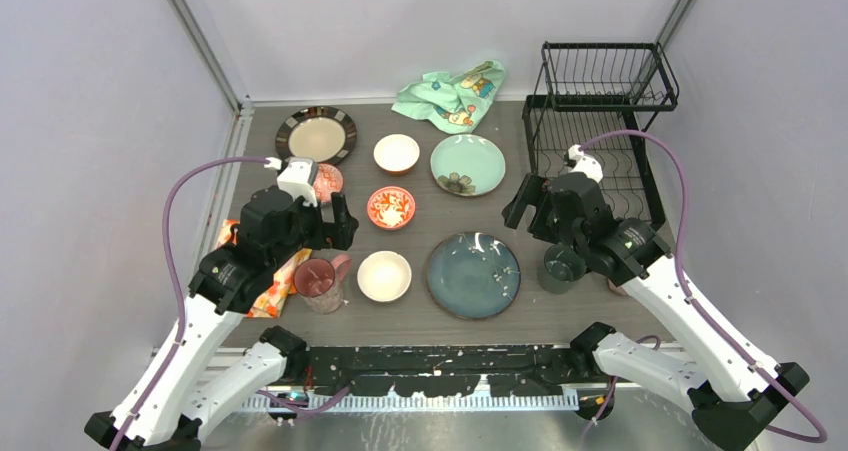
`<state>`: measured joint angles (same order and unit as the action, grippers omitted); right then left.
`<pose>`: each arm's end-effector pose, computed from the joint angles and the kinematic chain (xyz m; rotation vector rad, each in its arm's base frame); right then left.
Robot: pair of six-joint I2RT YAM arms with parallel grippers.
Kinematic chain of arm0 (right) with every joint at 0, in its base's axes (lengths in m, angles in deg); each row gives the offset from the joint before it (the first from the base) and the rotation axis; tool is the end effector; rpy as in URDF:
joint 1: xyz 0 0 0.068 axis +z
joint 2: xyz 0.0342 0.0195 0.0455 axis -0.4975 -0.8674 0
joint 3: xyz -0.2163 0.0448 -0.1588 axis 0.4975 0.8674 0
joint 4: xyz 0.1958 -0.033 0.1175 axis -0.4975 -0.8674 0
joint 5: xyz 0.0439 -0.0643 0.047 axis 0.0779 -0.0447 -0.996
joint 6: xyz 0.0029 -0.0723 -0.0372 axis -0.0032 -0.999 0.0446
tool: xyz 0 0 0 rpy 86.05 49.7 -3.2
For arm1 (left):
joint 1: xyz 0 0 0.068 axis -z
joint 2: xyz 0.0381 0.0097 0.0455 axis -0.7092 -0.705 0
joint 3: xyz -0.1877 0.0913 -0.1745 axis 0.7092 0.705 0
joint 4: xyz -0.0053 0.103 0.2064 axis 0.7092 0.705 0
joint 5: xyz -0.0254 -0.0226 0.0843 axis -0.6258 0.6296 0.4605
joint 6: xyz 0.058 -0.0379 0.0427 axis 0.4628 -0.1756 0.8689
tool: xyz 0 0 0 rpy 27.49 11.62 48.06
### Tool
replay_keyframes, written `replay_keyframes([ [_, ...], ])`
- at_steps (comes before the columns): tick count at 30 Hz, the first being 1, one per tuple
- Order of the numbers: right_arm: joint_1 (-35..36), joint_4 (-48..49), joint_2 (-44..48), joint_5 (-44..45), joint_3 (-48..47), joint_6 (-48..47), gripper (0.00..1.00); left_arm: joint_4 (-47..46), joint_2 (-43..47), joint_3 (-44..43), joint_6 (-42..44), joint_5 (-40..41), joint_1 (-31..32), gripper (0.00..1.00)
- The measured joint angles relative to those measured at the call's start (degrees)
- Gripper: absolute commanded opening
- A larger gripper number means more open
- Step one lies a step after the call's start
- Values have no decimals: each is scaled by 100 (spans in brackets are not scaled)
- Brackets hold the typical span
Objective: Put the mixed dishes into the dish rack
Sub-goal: Pick up the plate at the center of the board.
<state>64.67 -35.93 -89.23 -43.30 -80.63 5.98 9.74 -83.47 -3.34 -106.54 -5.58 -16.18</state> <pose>0.1509 0.0799 0.3198 0.2933 2.2332 0.3956 0.1283 -0.0624 0.3344 0.1110 2.0663 -0.4103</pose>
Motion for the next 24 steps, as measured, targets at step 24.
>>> replay_keyframes([
  [24, 0, -214, -890, 931, -313, 341, 97, -339, 339, 490, 413, 345, 0, 94],
])
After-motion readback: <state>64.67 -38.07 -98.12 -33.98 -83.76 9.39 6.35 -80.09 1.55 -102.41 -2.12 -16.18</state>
